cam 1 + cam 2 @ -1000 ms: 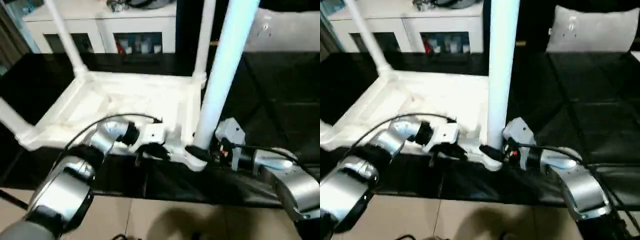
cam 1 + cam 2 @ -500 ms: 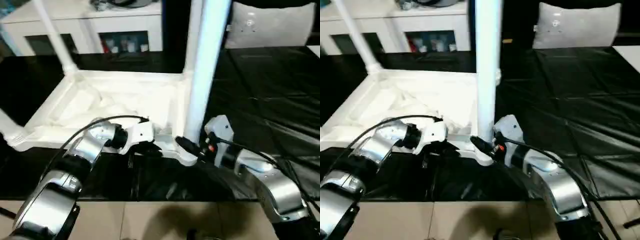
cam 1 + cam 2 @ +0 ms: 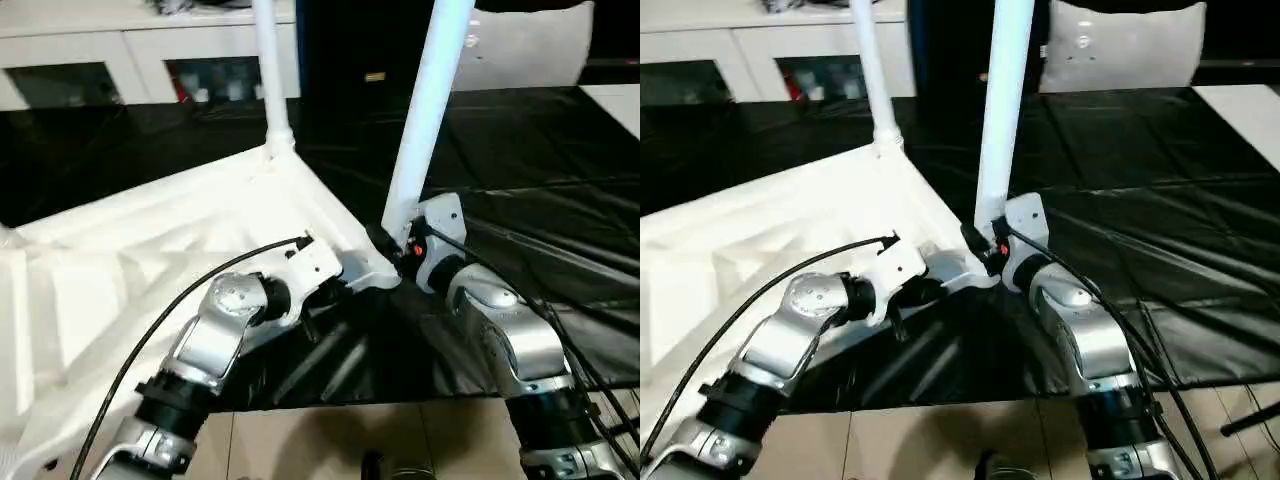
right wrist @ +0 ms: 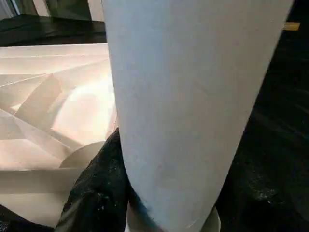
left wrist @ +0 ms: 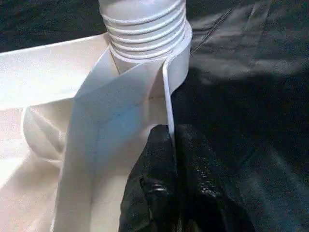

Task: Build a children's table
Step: Rotate leg to tighten

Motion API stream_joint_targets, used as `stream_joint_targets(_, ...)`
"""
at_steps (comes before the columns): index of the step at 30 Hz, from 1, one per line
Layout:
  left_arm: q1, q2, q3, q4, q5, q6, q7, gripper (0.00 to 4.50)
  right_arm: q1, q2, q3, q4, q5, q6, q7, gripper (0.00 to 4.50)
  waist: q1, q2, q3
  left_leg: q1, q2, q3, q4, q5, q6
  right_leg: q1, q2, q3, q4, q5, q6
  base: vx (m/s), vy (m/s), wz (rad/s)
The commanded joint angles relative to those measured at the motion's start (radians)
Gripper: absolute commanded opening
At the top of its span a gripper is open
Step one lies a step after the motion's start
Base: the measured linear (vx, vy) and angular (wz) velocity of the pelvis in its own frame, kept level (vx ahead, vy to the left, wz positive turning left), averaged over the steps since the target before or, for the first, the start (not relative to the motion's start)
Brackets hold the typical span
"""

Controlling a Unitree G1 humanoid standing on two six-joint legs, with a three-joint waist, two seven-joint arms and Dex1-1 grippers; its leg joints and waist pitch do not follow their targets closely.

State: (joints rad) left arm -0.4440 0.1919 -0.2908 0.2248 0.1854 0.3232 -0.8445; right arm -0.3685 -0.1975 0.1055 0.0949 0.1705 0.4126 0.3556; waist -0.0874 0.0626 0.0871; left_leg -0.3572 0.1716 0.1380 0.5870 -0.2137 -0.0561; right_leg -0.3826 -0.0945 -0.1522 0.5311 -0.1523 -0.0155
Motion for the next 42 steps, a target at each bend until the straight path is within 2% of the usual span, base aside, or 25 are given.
stream_joint_targets(1, -0.021, 0.005, -0.028, -0.046, 0.017, -0.015, -0.010, 0.00, 0.042, 0.011, 0.037, 0.116, -0.019, 0.061, -0.004, 1.90, 0.011, -0.003, -0.050, -0.016, 0.056, -0.029, -0.088, -0.374, 0.041, 0.039, -0.080, 0.061, -0.074, -0.516, -0.110, 0.000, 0.000, 0.00)
stream_joint_targets(2, -0.015, 0.023, -0.030, -0.067, 0.028, 0.001, -0.012, 0.00, 0.037, 0.015, 0.035, 0.125, -0.020, 0.057, -0.007, 1.90, 0.018, 0.000, -0.053, -0.013, 0.056, -0.027, -0.086, -0.363, 0.039, 0.039, -0.081, 0.064, -0.069, -0.496, -0.121, 0.000, 0.000, 0.00)
stream_joint_targets(4, -0.011, 0.034, -0.032, -0.082, 0.033, 0.014, -0.013, 0.00, 0.034, 0.017, 0.032, 0.132, -0.021, 0.054, -0.010, 1.90, 0.022, -0.001, -0.055, -0.016, 0.057, -0.026, -0.086, -0.351, 0.037, 0.042, -0.081, 0.067, -0.062, -0.468, -0.136, 0.000, 0.000, 0.00)
stream_joint_targets(7, -0.008, 0.054, -0.032, -0.095, 0.038, 0.027, -0.019, 0.00, 0.024, 0.018, 0.032, 0.152, -0.025, 0.039, -0.008, 1.90, 0.025, -0.002, -0.059, -0.014, 0.055, -0.022, -0.082, -0.327, 0.041, 0.044, -0.080, 0.068, -0.061, -0.452, -0.148, 0.000, 0.000, 0.00)
stream_joint_targets(14, -0.023, 0.084, -0.037, -0.073, 0.017, 0.014, -0.021, 0.00, -0.008, 0.030, 0.012, 0.219, -0.020, -0.015, 0.029, 1.90, 0.027, 0.002, -0.067, -0.013, 0.057, -0.019, -0.078, -0.281, 0.047, 0.051, -0.075, 0.067, -0.051, -0.382, -0.174, 0.000, 0.000, 0.00)
stream_joint_targets(15, -0.025, 0.085, -0.036, -0.071, 0.015, 0.015, -0.022, 0.00, -0.012, 0.029, 0.010, 0.226, -0.017, -0.017, 0.036, 2.46, 0.027, 0.003, -0.068, -0.012, 0.057, -0.019, -0.078, -0.279, 0.046, 0.051, -0.074, 0.067, -0.048, -0.373, -0.178, 0.000, 0.000, 0.00)
stream_joint_targets(17, -0.027, 0.086, -0.033, -0.071, 0.008, 0.016, -0.025, 0.00, -0.014, 0.026, 0.009, 0.230, -0.013, -0.015, 0.044, 2.46, 0.028, 0.004, -0.070, -0.010, 0.057, -0.017, -0.076, -0.277, 0.047, 0.052, -0.074, 0.068, -0.047, -0.349, -0.190, 0.000, 0.000, 0.00)
stream_joint_targets(18, -0.027, 0.087, -0.034, -0.072, 0.005, 0.016, -0.027, 0.00, -0.015, 0.023, 0.010, 0.232, -0.013, -0.016, 0.046, 2.69, 0.030, 0.007, -0.072, -0.008, 0.058, -0.017, -0.075, -0.271, 0.047, 0.051, -0.074, 0.069, -0.046, -0.340, -0.196, 0.000, 0.000, 0.00)
stream_joint_targets(19, -0.028, 0.088, -0.034, -0.071, 0.003, 0.015, -0.027, 0.00, -0.014, 0.017, 0.015, 0.231, -0.016, -0.017, 0.052, 2.69, 0.034, 0.005, -0.074, -0.008, 0.057, -0.013, -0.074, -0.256, 0.049, 0.052, -0.073, 0.070, -0.045, -0.317, -0.204, 0.000, 0.000, 0.00)
stream_joint_targets(24, -0.035, 0.098, -0.034, -0.056, -0.002, 0.002, -0.027, 0.00, -0.006, -0.007, 0.025, 0.221, -0.023, -0.057, 0.095, 3.24, 0.052, 0.006, -0.085, -0.010, 0.057, -0.010, -0.065, -0.153, 0.074, 0.061, -0.072, 0.072, -0.026, -0.189, -0.235, 0.000, 0.000, 0.00)
stream_joint_targets(26, -0.040, 0.108, -0.034, -0.042, -0.003, -0.011, -0.029, 0.00, 0.009, -0.020, 0.019, 0.195, -0.017, -0.060, 0.115, 3.37, 0.065, 0.007, -0.089, -0.008, 0.056, -0.007, -0.060, -0.109, 0.090, 0.061, -0.071, 0.072, -0.021, -0.149, -0.245, 0.000, 0.000, 0.00)
stream_joint_targets(28, -0.044, 0.115, -0.033, -0.031, -0.007, -0.017, -0.029, 0.00, 0.023, -0.031, 0.018, 0.171, -0.003, -0.058, 0.145, 3.58, 0.077, 0.003, -0.094, -0.011, 0.055, -0.006, -0.055, -0.075, 0.102, 0.064, -0.071, 0.074, -0.013, -0.109, -0.251, 0.000, 0.000, 0.00)
stream_joint_targets(29, -0.048, 0.119, -0.033, -0.025, -0.010, -0.022, -0.029, 0.00, 0.035, -0.041, 0.021, 0.151, -0.001, -0.061, 0.161, 3.68, 0.084, 0.001, -0.096, -0.013, 0.054, -0.005, -0.052, -0.053, 0.109, 0.062, -0.069, 0.076, -0.007, -0.086, -0.255, 0.000, 0.000, 0.00)
stream_joint_targets(30, -0.049, 0.122, -0.033, -0.020, -0.010, -0.024, -0.028, 0.00, 0.045, -0.047, 0.020, 0.137, 0.006, -0.059, 0.171, 3.68, 0.087, 0.002, -0.094, -0.011, 0.055, -0.004, -0.051, -0.058, 0.111, 0.058, -0.069, 0.077, -0.006, -0.094, -0.257, 0.000, 0.000, 0.00)
stream_joint_targets(31, -0.053, 0.126, -0.032, -0.011, -0.010, -0.030, -0.029, 0.00, 0.067, -0.057, 0.018, 0.109, 0.024, -0.058, 0.200, 3.79, 0.093, 0.002, -0.093, -0.010, 0.054, -0.001, -0.051, -0.077, 0.114, 0.059, -0.070, 0.076, -0.011, -0.126, -0.251, 0.000, 0.000, 0.00)
stream_joint_targets(33, -0.057, 0.132, -0.033, 0.001, -0.010, -0.038, -0.032, 0.00, 0.089, -0.071, 0.016, 0.083, 0.039, -0.064, 0.229, 4.08, 0.101, 0.003, -0.090, -0.010, 0.055, 0.000, -0.053, -0.115, 0.103, 0.058, -0.070, 0.076, -0.018, -0.193, -0.232, 0.000, 0.000, 0.00)
stream_joint_targets(35, -0.063, 0.138, -0.034, 0.014, -0.012, -0.048, -0.036, 0.00, 0.111, -0.089, 0.013, 0.059, 0.053, -0.075, 0.260, 4.14, 0.104, 0.000, -0.086, -0.009, 0.054, -0.001, -0.056, -0.158, 0.082, 0.055, -0.068, 0.075, -0.026, -0.264, -0.206, 0.000, 0.000, 0.00)
stream_joint_targets(36, -0.067, 0.143, -0.036, 0.023, -0.014, -0.057, -0.042, 0.00, 0.121, -0.103, 0.012, 0.049, 0.057, -0.091, 0.282, 4.14, 0.103, 0.007, -0.087, -0.008, 0.053, -0.002, -0.056, -0.170, 0.078, 0.055, -0.068, 0.075, -0.027, -0.280, -0.201, 0.000, 0.000, 0.00)
stream_joint_targets(37, -0.070, 0.145, -0.038, 0.029, -0.015, -0.062, -0.045, 0.00, 0.127, -0.111, 0.010, 0.044, 0.057, -0.099, 0.292, 4.44, 0.102, 0.002, -0.087, -0.008, 0.054, -0.002, -0.056, -0.185, 0.070, 0.055, -0.067, 0.075, -0.029, -0.297, -0.191, 0.000, 0.000, 0.00)
stream_joint_targets(39, -0.081, 0.156, -0.045, 0.051, -0.020, -0.085, -0.062, 0.00, 0.143, -0.144, -0.003, 0.033, 0.058, -0.118, 0.322, 4.44, 0.104, 0.002, -0.088, -0.006, 0.052, -0.001, -0.055, -0.187, 0.070, 0.053, -0.066, 0.075, -0.033, -0.304, -0.181, 0.000, 0.000, 0.00)
stream_joint_targets(40, -0.085, 0.161, -0.049, 0.060, -0.022, -0.095, -0.071, 0.00, 0.146, -0.161, -0.008, 0.035, 0.051, -0.132, 0.330, 4.44, 0.102, 0.005, -0.089, -0.012, 0.050, -0.003, -0.054, -0.175, 0.073, 0.058, -0.066, 0.074, -0.029, -0.297, -0.184, 0.000, 0.000, 0.00)
stream_joint_targets(41, -0.088, 0.164, -0.052, 0.066, -0.024, -0.102, -0.076, 0.00, 0.149, -0.172, -0.010, 0.034, 0.047, -0.141, 0.335, 4.44, 0.102, 0.002, -0.090, -0.009, 0.050, -0.002, -0.053, -0.173, 0.075, 0.055, -0.065, 0.074, -0.032, -0.302, -0.183, 0.000, 0.000, 0.00)
stream_joint_targets(42, -0.091, 0.169, -0.057, 0.073, -0.025, -0.111, -0.084, 0.00, 0.151, -0.188, -0.012, 0.035, 0.051, -0.152, 0.357, 4.44, 0.102, 0.000, -0.090, -0.012, 0.048, -0.002, -0.052, -0.167, 0.077, 0.057, -0.065, 0.073, -0.030, -0.300, -0.183, 0.000, 0.000, 0.00)
